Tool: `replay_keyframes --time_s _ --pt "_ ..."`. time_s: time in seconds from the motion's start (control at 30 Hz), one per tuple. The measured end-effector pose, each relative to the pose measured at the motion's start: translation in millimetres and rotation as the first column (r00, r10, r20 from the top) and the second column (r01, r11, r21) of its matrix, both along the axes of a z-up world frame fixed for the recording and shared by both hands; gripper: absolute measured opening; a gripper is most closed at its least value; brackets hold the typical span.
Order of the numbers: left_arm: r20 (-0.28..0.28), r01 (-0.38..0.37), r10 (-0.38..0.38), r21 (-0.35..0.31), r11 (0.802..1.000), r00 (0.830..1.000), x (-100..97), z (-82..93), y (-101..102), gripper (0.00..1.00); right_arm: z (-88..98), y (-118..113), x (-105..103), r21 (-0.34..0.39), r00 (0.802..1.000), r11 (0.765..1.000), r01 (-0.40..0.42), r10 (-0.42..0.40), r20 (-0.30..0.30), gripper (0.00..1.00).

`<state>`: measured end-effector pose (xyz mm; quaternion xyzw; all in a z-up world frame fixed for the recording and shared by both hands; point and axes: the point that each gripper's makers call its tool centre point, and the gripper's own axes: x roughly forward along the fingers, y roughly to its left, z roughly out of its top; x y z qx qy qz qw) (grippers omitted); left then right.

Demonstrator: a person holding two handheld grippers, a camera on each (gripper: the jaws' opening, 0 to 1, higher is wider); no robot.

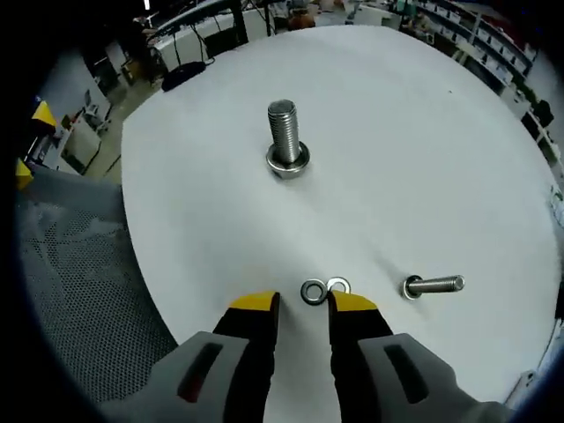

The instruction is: Place the washer onto the threaded stud by aligning its center hole with the stud, sliding it down to the base, and recovering from edge contact or off-axis alignment until the washer reaches the visible bottom stop.

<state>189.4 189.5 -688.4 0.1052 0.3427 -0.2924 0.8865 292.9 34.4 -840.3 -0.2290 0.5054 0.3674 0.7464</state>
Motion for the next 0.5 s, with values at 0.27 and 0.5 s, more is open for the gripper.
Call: replay_keyframes --time_s 0.27,0.5 --pt "-0.003 -0.001 0.001 0.001 1.000 1.000 0.1 -0.4 0.2 0.21 -1.6 9.0 -7.3 -0.037 0.994 0.994 -0.106 0.107 0.018 0.24" --pt "-0.008 0.001 -0.001 0.007 1.000 1.000 -0.3 -2.3 0.6 0.21 -2.0 15.2 -9.5 -0.054 0.980 0.979 -0.195 0.197 0.020 0.21"
